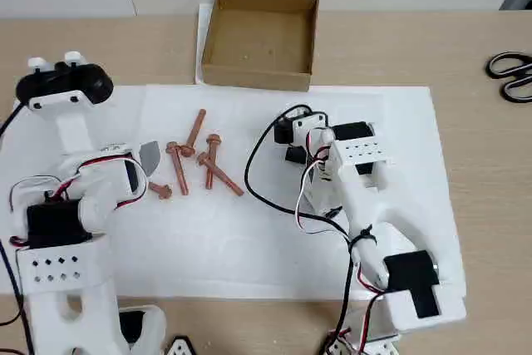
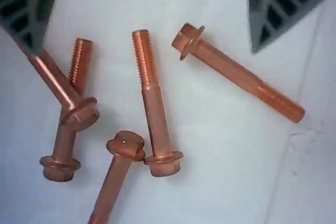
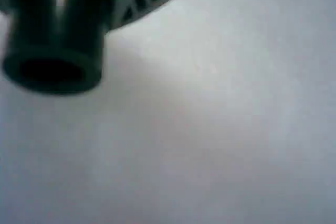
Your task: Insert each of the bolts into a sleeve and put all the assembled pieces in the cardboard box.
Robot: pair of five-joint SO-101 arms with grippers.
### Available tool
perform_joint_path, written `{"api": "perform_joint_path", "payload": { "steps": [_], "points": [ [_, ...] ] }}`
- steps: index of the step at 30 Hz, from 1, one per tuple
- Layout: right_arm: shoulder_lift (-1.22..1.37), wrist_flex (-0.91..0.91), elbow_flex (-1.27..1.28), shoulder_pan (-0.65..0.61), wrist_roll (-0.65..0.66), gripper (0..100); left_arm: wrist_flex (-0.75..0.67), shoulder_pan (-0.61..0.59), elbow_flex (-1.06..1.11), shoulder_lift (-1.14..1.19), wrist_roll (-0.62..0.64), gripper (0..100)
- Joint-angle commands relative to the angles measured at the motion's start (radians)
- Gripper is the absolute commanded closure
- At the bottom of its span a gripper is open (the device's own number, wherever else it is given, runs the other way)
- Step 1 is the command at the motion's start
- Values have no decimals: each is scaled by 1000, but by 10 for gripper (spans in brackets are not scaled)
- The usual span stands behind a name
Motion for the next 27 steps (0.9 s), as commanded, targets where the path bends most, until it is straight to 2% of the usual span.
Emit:
{"api": "perform_joint_path", "payload": {
  "steps": [1, 4, 9, 18, 27],
  "points": [
    [10, -10, -2, -5, 9, 887, -20, 0, -2, -2, -2, 754],
    [12, -10, -2, -22, 9, 847, -20, 0, -2, -2, -2, 754],
    [8, -7, -9, -62, 8, 849, -18, 0, -2, -2, -2, 754],
    [16, -12, -18, -58, 11, 850, -18, 0, -2, 2, -2, 754],
    [53, -82, -15, -56, 11, 965, -18, 0, -1, 3, -2, 754]
  ]
}}
